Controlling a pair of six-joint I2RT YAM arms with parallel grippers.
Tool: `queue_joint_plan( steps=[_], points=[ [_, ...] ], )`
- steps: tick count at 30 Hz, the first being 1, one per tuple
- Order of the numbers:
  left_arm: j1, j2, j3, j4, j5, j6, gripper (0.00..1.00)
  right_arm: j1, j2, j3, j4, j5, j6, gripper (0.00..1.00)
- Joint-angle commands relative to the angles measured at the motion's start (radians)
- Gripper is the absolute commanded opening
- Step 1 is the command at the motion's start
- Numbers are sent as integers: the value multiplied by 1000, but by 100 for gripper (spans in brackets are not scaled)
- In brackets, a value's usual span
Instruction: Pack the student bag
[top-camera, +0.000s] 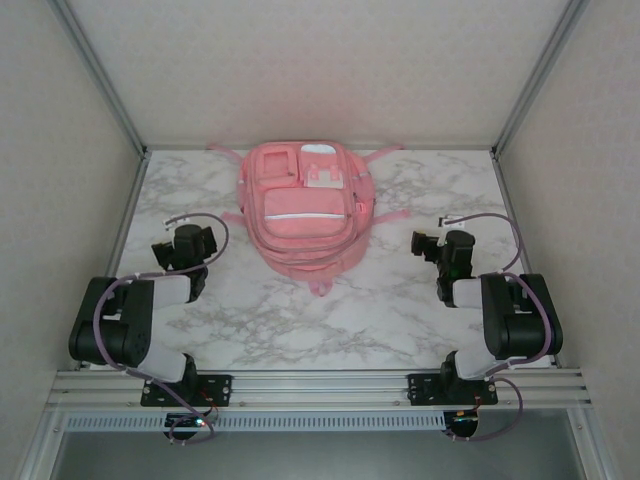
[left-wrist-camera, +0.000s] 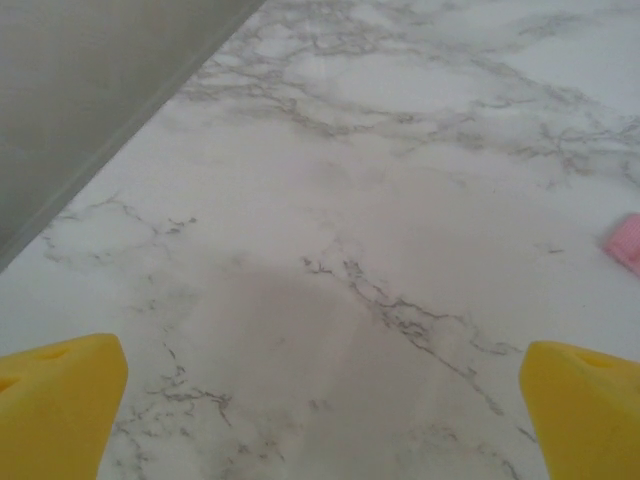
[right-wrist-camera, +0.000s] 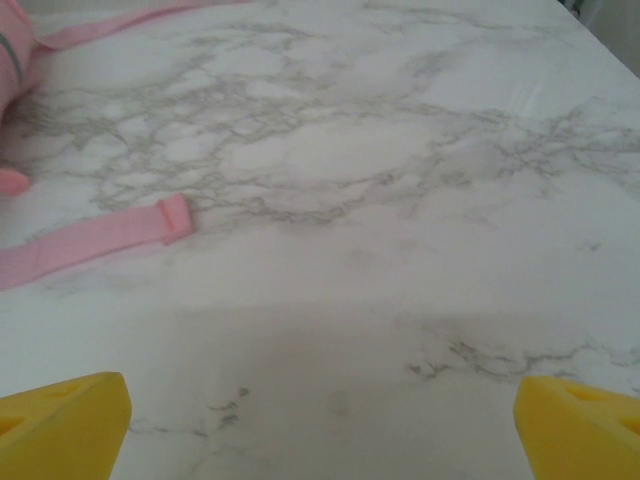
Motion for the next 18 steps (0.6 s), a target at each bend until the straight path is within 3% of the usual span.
queue_joint_plan(
  steps=[1, 3, 4, 5, 18],
  points=[
    [13, 62, -102, 392, 111, 21, 100, 17, 9, 0, 53, 15, 4, 99],
    [22, 16, -85, 257, 129, -2, 100, 19, 9, 3, 48, 12, 3, 99],
    [19, 59, -84, 348, 130, 23, 100, 19, 8, 3, 44, 11, 2, 99],
    [12, 42, -69, 270, 128, 23, 100, 19, 9, 4, 45, 11, 2, 99],
    [9, 44, -64, 276, 115, 24, 100, 17, 8, 10, 33, -16, -7, 99]
  ],
)
